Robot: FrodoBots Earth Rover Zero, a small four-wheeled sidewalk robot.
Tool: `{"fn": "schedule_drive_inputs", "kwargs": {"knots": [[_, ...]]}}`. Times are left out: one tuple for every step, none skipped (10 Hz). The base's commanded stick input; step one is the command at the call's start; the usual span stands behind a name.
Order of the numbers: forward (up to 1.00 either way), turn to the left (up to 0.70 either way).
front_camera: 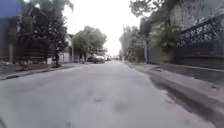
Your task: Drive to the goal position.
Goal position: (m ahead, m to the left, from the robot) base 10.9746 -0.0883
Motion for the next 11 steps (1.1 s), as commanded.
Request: {"fn": "schedule_drive_inputs", "kwargs": {"knots": [[1.0,0.04],[1.0,0.04],[1.0,0.04],[1.0,0.04],[1.0,0.04],[1.0,0.04],[1.0,0.04],[1.0,0.04],[1.0,-0.06],[1.0,-0.17],[1.0,-0.28]]}}
